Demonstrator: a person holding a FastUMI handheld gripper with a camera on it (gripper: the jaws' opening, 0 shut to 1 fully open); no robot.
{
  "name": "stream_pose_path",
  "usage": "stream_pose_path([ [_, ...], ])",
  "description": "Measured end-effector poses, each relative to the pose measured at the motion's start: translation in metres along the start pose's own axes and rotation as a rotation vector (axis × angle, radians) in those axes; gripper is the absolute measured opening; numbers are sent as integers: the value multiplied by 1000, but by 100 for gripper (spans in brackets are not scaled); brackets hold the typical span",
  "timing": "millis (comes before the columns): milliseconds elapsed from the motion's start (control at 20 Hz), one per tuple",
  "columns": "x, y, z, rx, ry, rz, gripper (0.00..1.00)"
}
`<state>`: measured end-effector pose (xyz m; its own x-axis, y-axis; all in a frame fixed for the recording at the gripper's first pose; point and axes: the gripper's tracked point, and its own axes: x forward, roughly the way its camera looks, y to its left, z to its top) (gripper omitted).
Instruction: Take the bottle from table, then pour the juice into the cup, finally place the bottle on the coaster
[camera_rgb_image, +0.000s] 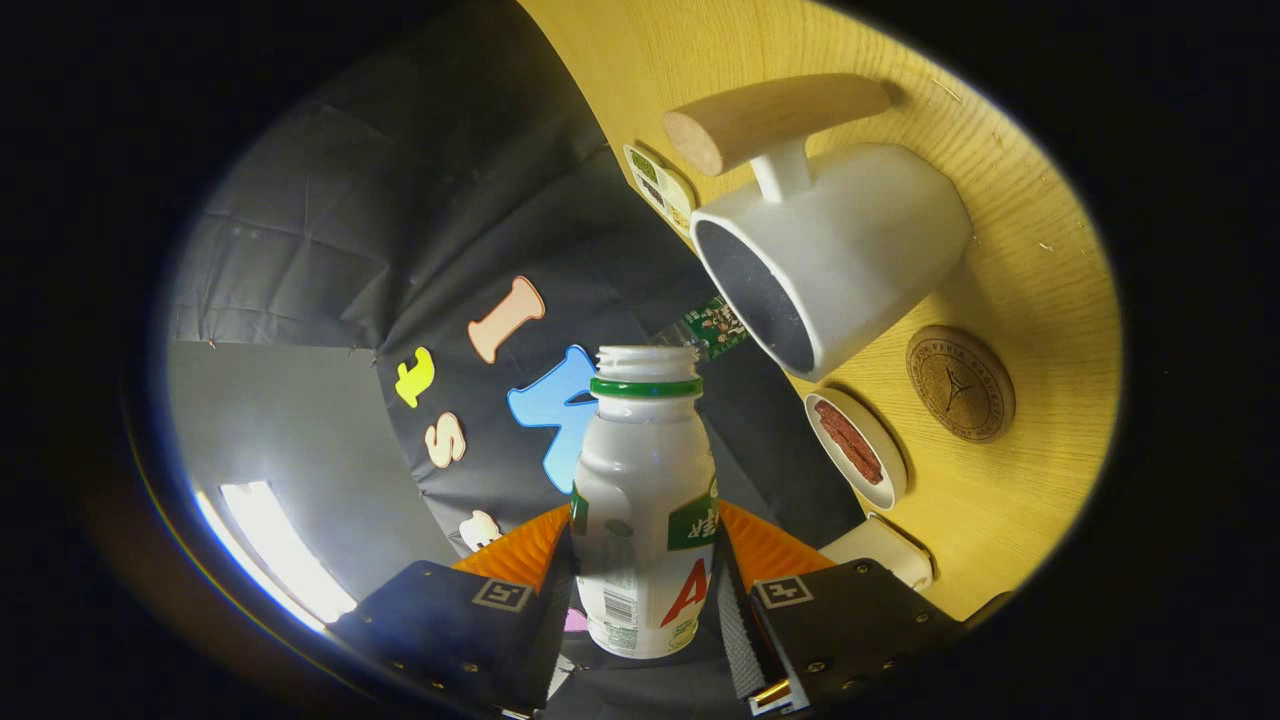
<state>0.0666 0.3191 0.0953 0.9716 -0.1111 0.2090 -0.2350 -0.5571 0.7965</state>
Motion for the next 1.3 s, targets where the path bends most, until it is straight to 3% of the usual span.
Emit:
stream_pose_path([
  [750, 4, -10, 3, -59, 17, -15, 66],
  [1300, 2, -34, 10, -513, 65, -135, 66],
])
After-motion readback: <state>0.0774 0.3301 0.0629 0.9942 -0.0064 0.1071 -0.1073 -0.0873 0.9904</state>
